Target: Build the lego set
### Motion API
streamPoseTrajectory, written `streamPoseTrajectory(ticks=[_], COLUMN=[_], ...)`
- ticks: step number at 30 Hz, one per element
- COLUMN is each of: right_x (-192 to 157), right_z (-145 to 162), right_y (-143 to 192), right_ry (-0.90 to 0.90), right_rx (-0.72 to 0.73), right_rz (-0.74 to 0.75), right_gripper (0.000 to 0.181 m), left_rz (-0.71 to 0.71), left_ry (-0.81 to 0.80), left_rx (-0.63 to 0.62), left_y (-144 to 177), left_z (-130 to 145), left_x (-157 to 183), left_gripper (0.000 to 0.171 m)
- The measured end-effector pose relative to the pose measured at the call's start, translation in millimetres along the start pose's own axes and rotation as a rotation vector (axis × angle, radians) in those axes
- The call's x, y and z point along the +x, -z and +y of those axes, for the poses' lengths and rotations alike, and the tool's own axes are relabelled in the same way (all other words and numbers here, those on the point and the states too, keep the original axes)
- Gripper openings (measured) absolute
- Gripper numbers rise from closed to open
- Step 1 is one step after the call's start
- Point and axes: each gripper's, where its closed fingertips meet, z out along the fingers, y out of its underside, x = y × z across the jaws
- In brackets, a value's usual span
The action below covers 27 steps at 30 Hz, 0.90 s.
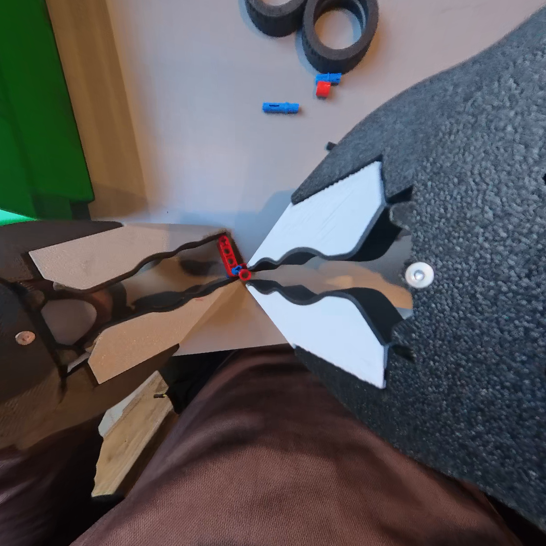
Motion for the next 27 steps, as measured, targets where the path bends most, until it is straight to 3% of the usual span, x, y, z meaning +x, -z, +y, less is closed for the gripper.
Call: streamPoseTrajectory(ticks=[3, 6, 16, 22, 27], right_x=[-1, -3, 3, 1, -2], right_z=[9, 18, 11, 3, -14], right_y=[4, 5, 22, 27, 32], right_ry=[-0.005, 0.014, -0.153, -0.211, -0.341], right_rx=[-0.022, -0.051, 0.155, 0.243, 0.377], right_rz=[0.030, 0.074, 0.044, -0.008, -0.114], right_gripper=[0.004, 0.004, 0.004, 0.004, 0.004], left_rz=[0.000, -0.017, -0.034, -0.060, -0.132], left_ry=[-0.001, 0.003, 0.012, 0.037, -0.033], left_rx=[0.000, -0.016, -0.013, 0.080, 0.232], left_y=[0, -1, 3, 13, 27], left_z=[0, 2, 4, -6, -30], left_x=[0, -2, -3, -8, -1], left_gripper=[0.030, 0.048, 0.051, 0.063, 0.041])
